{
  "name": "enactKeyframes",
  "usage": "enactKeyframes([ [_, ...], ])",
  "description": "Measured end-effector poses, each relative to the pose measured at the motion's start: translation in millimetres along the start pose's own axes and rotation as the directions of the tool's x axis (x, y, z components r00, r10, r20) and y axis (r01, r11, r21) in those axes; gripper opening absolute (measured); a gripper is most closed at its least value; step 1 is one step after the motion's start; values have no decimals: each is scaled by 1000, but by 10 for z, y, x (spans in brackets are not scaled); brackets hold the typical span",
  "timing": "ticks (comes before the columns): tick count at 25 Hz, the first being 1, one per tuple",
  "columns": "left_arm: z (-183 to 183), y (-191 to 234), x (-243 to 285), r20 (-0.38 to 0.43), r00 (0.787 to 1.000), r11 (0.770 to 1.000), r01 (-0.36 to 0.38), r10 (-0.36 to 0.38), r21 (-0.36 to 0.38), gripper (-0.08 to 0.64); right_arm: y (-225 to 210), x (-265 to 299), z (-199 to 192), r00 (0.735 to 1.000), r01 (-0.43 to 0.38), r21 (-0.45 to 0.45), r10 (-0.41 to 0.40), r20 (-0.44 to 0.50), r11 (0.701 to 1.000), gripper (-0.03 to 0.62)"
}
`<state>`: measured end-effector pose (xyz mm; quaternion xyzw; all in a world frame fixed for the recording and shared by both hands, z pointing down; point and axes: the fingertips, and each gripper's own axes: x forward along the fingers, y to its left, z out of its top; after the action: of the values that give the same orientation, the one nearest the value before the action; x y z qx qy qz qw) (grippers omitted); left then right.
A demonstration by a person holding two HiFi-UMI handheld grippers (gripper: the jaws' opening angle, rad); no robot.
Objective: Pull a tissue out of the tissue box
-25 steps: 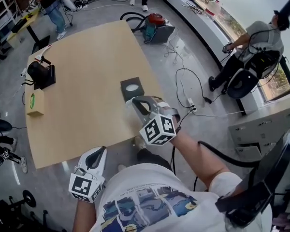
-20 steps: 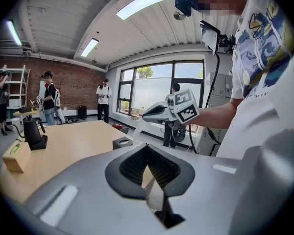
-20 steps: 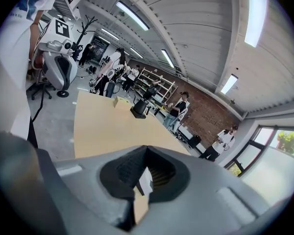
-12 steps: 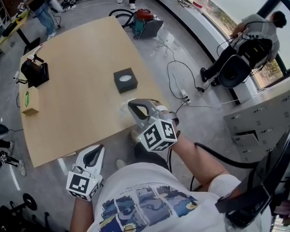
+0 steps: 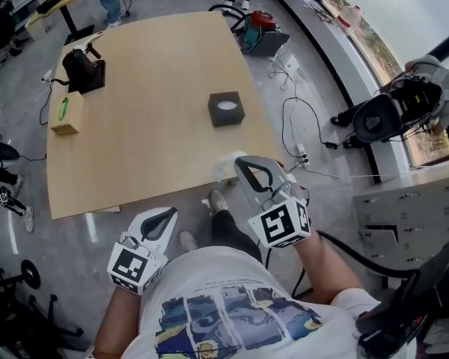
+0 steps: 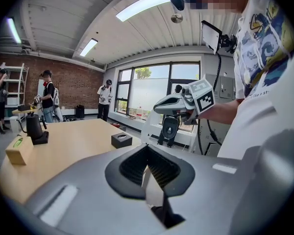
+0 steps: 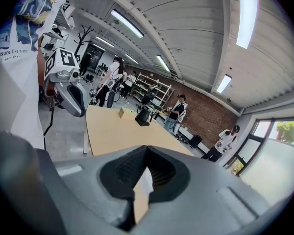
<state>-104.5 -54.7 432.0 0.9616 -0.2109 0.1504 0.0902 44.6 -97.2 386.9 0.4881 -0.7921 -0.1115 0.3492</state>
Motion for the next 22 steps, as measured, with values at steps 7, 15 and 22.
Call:
enactKeyframes([
  [7, -89, 71, -207, 5, 1000, 1000, -24, 24, -9, 2, 206, -80, 198, 1000, -29, 18, 28, 13, 999, 3],
  [15, -89, 138, -351, 18, 999, 999, -38, 38, 0, 2, 332, -77, 393, 998, -45, 13, 44, 45, 999, 3],
  [22, -62, 157, -407, 30, 998, 999, -49, 49, 4, 2, 403, -73, 524, 996, -71, 8, 71, 55, 997, 3],
])
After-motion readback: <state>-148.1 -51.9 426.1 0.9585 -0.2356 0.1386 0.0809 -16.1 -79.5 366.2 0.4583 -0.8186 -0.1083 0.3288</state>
